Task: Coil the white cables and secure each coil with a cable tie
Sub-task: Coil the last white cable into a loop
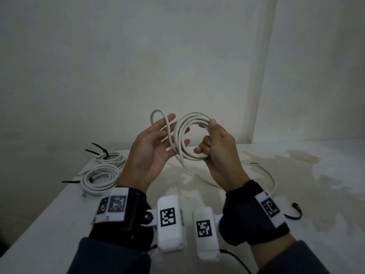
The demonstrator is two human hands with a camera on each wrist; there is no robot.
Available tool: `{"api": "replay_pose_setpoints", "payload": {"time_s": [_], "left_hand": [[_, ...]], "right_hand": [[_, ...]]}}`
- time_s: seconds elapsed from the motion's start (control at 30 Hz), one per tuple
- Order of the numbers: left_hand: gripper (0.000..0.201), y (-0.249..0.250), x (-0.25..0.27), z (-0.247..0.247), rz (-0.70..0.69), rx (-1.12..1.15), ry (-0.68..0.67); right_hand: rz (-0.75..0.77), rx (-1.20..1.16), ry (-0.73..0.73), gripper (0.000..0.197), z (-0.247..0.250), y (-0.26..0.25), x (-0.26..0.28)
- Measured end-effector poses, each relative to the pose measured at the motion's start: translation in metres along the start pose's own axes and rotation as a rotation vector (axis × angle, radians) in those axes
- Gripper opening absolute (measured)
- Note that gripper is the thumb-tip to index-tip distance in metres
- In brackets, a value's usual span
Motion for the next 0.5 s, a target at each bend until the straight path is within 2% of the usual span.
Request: {"api": "replay_pose_setpoints", "payload": {"time_s": [0.1, 0.23, 0.3, 0.4, 0.5], "left_hand": [[0.028, 0.007, 0.002, 0.000, 0.008, -0.145, 0.007], [0.029, 0.017, 0.003, -0.005, -0.111, -0.651, 0.025], [0.032, 0.021, 0.004, -0.008, -0.165, -0.829, 0.026], [0.036, 0.025, 0.004, -0.005, -0.166, -0.863, 0.050], [0.040, 0.025, 0.005, 0.000, -0.124, -0.770, 0.081]], "right_hand": [[0.008, 0.083, -0.054, 0.037, -0.006, 0.003, 0.002], [0.005, 0.180, -0.113, 0.037, -0.016, 0.010, 0.005], [-0.006, 0.211, -0.160, 0.036, -0.021, 0.012, 0.007], [-0.002, 0.229, -0.211, 0.036, -0.026, 0.011, 0.009], [0.009, 0.245, -0.245, 0.037, -0.029, 0.008, 0.010]]}}
Point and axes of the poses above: each hand's wrist, its own x-axis away from the middle knuckle, its own z-axis out of the back of the hand, y = z × x, the point moved 8 cm from there along -x, towards the middle knuckle, and after that the axes turned 2 degrees about -y, right-handed, at the moved point
